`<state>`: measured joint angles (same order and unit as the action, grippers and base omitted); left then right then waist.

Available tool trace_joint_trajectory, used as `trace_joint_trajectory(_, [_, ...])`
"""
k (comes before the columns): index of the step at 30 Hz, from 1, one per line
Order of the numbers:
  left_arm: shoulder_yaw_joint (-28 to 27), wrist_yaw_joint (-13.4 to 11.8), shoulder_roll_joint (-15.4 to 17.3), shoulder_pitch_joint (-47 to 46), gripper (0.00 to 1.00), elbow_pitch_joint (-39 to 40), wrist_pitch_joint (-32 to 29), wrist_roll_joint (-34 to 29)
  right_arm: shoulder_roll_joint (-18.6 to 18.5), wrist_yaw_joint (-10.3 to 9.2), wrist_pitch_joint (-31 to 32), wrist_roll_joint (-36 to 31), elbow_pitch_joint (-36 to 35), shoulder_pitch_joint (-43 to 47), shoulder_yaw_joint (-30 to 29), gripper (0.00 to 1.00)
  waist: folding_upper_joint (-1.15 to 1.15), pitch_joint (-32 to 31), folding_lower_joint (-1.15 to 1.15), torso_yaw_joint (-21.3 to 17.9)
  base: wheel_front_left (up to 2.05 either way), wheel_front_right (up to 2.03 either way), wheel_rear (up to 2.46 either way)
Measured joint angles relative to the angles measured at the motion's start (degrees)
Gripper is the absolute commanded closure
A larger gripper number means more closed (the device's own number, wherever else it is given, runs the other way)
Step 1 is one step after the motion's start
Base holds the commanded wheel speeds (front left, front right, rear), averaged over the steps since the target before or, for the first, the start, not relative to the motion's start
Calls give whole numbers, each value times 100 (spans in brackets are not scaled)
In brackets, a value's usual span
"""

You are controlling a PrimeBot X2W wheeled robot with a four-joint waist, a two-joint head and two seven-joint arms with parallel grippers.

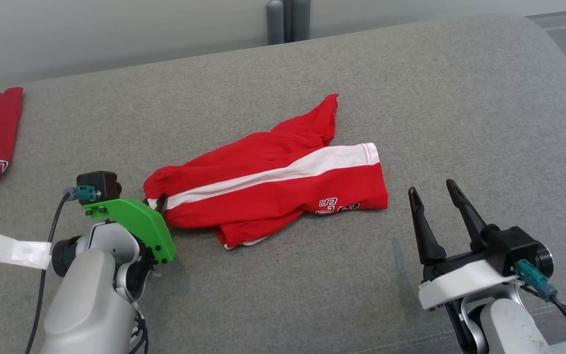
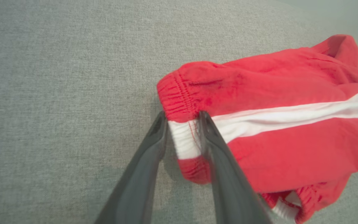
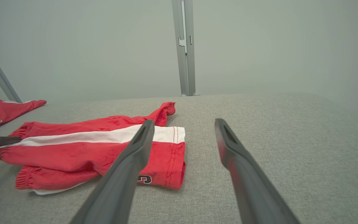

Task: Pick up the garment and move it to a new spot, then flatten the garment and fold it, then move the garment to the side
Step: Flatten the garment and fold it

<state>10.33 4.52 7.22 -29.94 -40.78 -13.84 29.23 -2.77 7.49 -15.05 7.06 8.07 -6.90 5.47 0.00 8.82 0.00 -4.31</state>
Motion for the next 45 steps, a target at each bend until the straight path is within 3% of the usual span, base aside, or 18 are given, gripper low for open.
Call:
trace_joint_trajectory(8, [69, 24, 68, 176, 100, 292, -443, 146, 0, 0, 0, 0, -8, -14, -24, 0, 0, 12, 0, 8, 0, 0, 0])
trace_joint_trajectory(12, [74, 23, 96, 298, 100, 539, -547, 207, 0, 0, 0, -2, 9, -35, -65, 0, 0, 27, 0, 26, 0, 0, 0])
trace_joint_trajectory(17, [19, -49, 97, 414, 100, 867, -261, 207, 1, 0, 0, -11, 152, -189, -115, 0, 0, 47, 0, 58, 0, 0, 0])
trace_joint_trajectory(21, [-22, -81, 57, 541, 100, 1065, -16, 235, -2, 0, 14, 80, 756, -549, -116, 0, 0, 70, 0, 105, 0, 0, 0])
trace_joint_trajectory(25, [19, -99, -26, 639, 100, 1084, 82, 247, -20, 0, 481, 480, 1433, -1154, 69, 0, 0, 98, 0, 177, 0, 0, 0])
trace_joint_trajectory(33, [82, -103, -153, 642, 100, 1091, 342, 292, -528, 0, 1558, 1385, 2314, -2207, 531, 0, 0, 186, 0, 342, 0, 0, 0])
trace_joint_trajectory(45, [213, -94, -254, 533, 100, 980, 591, 302, -915, 0, 2157, 2287, 3120, -2975, 1145, 0, 0, 374, 0, 579, 0, 0, 0])
